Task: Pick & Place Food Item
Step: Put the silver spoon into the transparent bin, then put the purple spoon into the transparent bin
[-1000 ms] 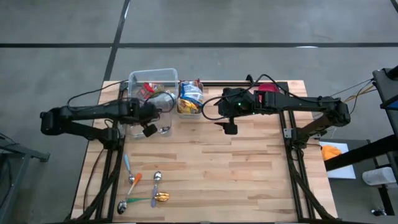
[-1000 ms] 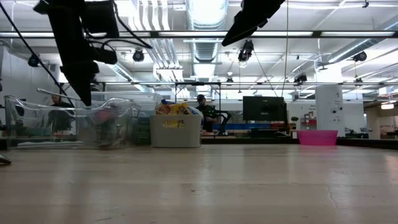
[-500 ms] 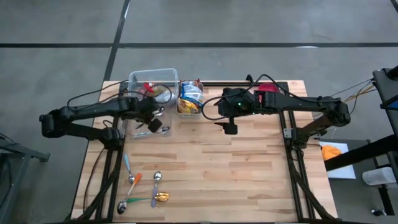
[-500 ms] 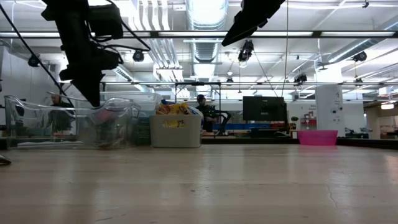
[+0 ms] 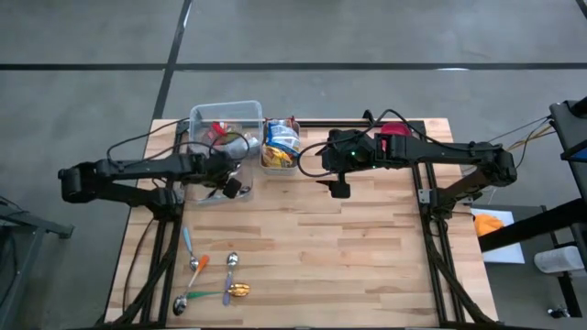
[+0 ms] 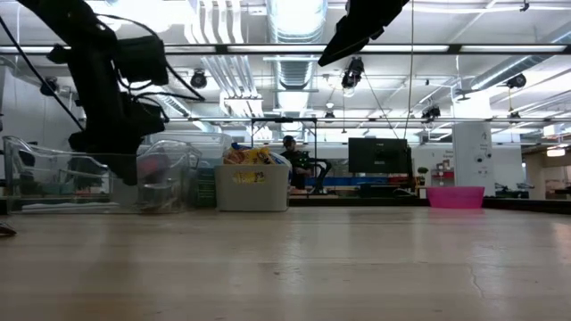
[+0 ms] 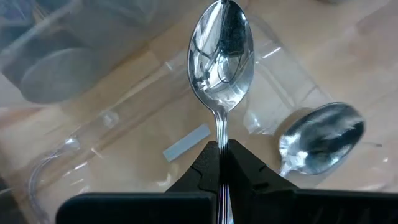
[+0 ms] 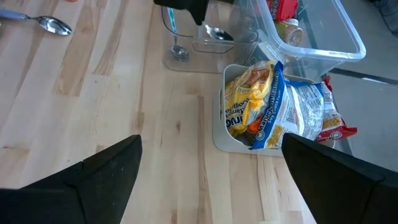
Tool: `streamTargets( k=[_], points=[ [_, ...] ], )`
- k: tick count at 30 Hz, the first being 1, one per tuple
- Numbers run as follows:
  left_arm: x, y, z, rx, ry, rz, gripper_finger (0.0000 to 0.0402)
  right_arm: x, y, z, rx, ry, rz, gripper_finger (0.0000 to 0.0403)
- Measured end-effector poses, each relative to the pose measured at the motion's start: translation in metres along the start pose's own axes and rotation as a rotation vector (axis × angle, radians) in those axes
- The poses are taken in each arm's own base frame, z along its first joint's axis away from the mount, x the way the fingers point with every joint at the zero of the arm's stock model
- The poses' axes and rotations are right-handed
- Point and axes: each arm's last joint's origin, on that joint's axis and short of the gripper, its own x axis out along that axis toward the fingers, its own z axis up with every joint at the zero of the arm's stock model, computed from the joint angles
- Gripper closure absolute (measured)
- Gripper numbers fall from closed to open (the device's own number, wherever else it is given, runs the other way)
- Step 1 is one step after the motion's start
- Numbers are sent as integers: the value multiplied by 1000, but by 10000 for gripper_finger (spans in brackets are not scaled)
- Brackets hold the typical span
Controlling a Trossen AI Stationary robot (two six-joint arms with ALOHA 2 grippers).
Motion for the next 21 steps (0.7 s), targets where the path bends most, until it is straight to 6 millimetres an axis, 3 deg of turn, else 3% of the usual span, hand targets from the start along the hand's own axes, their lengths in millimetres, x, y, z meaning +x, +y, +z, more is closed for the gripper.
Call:
streamTargets(
  k=[8,16,21],
  points=[
    [8,1,-5,-21,-2,-20,385,0,0,0,0,0,0,18],
    [7,-1,-4,-5,-6,-46,295,0,0,0,0,0,0,18],
    [7,-1,-4,2,-6,-47,260,0,0,0,0,0,-1,18]
  ],
)
